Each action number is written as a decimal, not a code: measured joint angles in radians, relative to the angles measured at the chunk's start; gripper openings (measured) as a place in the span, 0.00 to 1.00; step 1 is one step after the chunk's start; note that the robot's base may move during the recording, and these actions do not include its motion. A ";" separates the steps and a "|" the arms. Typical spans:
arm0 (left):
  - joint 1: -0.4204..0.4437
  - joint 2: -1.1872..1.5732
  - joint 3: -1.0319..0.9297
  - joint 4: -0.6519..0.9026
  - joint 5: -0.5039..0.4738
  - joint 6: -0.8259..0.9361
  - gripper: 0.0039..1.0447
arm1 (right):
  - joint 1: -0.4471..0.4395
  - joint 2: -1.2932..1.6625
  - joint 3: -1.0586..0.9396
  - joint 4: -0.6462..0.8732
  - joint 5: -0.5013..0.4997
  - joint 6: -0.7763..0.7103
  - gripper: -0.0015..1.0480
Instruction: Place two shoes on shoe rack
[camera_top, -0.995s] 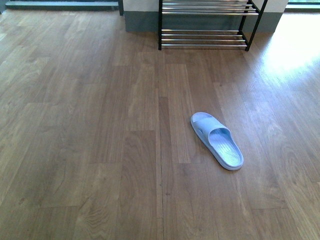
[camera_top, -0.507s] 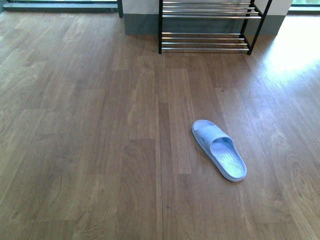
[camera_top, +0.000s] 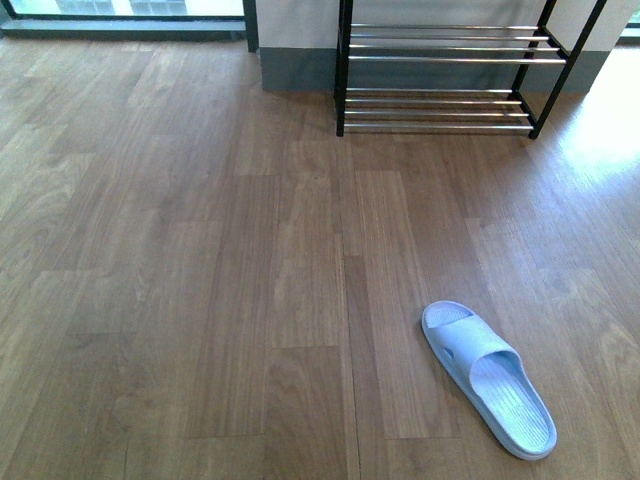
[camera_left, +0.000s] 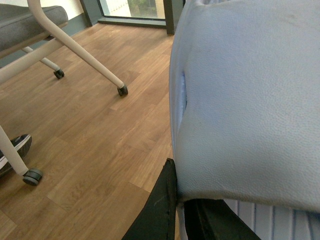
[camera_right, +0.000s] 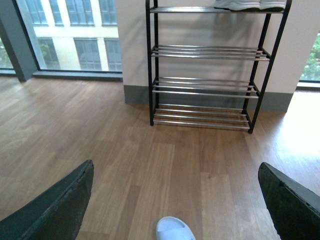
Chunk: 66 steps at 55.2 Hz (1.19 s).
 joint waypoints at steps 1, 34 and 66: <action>0.000 0.000 0.000 0.000 0.000 0.000 0.02 | 0.000 0.000 0.000 0.000 0.000 0.000 0.91; -0.001 0.001 0.000 0.000 0.006 0.000 0.02 | 0.174 1.145 0.143 0.682 0.036 -0.011 0.91; -0.001 0.001 0.000 0.000 0.006 0.000 0.02 | 0.111 2.513 0.584 1.062 0.013 -0.065 0.91</action>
